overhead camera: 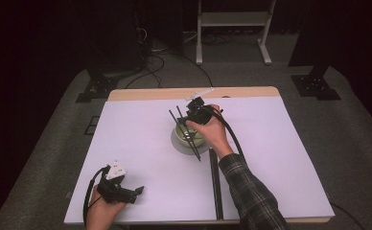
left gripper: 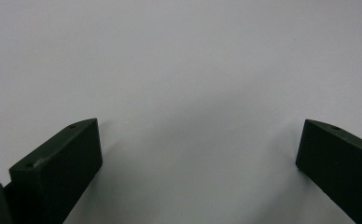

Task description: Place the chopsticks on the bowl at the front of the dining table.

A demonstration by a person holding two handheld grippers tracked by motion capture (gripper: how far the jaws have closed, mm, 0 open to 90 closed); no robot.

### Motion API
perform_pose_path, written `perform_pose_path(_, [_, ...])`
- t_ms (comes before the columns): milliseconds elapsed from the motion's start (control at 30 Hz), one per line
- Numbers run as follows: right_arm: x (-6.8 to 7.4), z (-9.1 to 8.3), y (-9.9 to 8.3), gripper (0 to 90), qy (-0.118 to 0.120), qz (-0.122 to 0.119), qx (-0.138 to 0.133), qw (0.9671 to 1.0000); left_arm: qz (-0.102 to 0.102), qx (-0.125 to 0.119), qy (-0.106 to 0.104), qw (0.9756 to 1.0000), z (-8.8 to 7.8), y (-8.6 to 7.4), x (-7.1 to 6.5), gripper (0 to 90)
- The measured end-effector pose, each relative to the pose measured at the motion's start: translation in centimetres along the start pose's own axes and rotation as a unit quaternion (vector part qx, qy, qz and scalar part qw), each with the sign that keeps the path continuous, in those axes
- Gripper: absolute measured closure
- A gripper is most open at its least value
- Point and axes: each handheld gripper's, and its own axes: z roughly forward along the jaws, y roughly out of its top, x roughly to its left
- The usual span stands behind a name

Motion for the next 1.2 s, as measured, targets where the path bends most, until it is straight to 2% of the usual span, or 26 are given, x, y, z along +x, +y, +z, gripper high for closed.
perform_pose_path(433, [-0.3,2.1,1.7,40.1,-0.017,0.009,0.013,0.9997,0.002,0.000,0.001,1.0000,0.0,0.0,0.0,0.0])
perform_pose_path(767, [-0.3,3.3,2.0,39.0,-0.019,0.011,0.024,0.9995,0.003,0.001,0.001,1.0000,0.0,0.0,0.0,0.0])
perform_pose_path(1200, [-1.6,4.0,1.8,40.0,-0.030,0.025,0.032,0.9987,0.002,0.001,0.000,1.0000,0.0,0.0,0.0,0.0])
